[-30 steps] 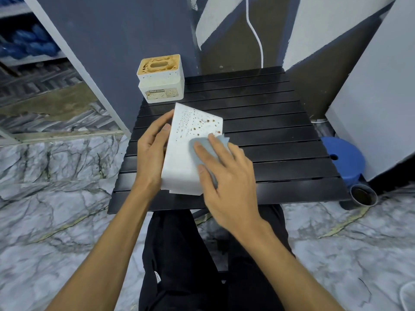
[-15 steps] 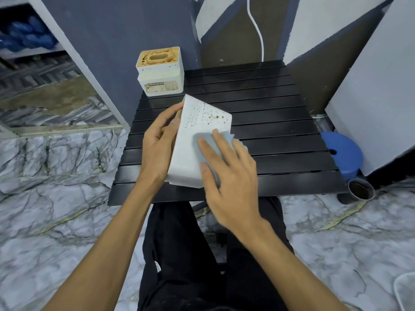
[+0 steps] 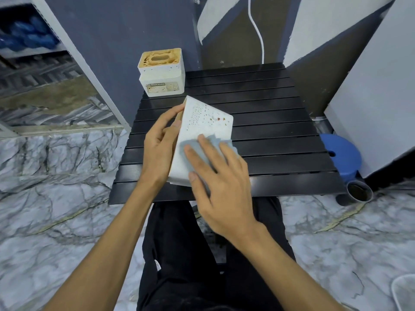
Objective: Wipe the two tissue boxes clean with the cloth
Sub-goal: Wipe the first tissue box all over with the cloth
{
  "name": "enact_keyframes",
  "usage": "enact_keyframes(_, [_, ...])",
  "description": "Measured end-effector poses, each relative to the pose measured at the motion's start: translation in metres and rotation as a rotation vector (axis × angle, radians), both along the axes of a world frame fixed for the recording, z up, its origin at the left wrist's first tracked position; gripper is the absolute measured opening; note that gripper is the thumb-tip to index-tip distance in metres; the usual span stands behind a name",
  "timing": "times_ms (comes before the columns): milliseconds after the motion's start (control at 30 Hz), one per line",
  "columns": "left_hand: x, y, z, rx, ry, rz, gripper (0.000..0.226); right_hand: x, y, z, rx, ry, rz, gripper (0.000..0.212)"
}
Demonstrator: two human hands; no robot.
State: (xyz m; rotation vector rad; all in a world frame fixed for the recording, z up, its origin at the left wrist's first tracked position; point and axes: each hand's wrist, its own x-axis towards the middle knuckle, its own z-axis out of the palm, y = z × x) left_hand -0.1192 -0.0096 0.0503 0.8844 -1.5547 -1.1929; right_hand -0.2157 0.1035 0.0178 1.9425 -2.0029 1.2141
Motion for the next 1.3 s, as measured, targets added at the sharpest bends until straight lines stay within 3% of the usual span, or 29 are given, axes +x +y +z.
enact_keyframes(133, [0.001,0.002,0.000,0.005,-0.017,-0.013,0.030,-0.007,-0.016,0.008,-0.009,0.017,-0.025,0.044])
enact_keyframes(300, [0.000,0.005,-0.002,-0.012,-0.025,-0.007,0.032,-0.028,-0.021,-0.003,0.036,-0.198,-0.134,0.046])
enact_keyframes(533, [0.000,0.010,-0.001,-0.036,-0.036,-0.020,0.033,-0.001,-0.008,0.005,-0.013,-0.002,-0.057,0.044])
enact_keyframes(833, [-0.003,0.013,-0.001,-0.018,-0.073,-0.032,0.035,-0.008,-0.009,-0.001,0.015,-0.094,-0.116,0.053])
enact_keyframes(1033, [0.002,0.014,-0.005,-0.013,-0.041,-0.016,0.035,-0.012,-0.022,0.006,-0.034,-0.049,-0.089,0.046])
enact_keyframes(1300, [0.002,0.008,-0.006,-0.025,-0.069,-0.013,0.033,-0.009,-0.013,-0.007,-0.029,-0.125,-0.143,0.046])
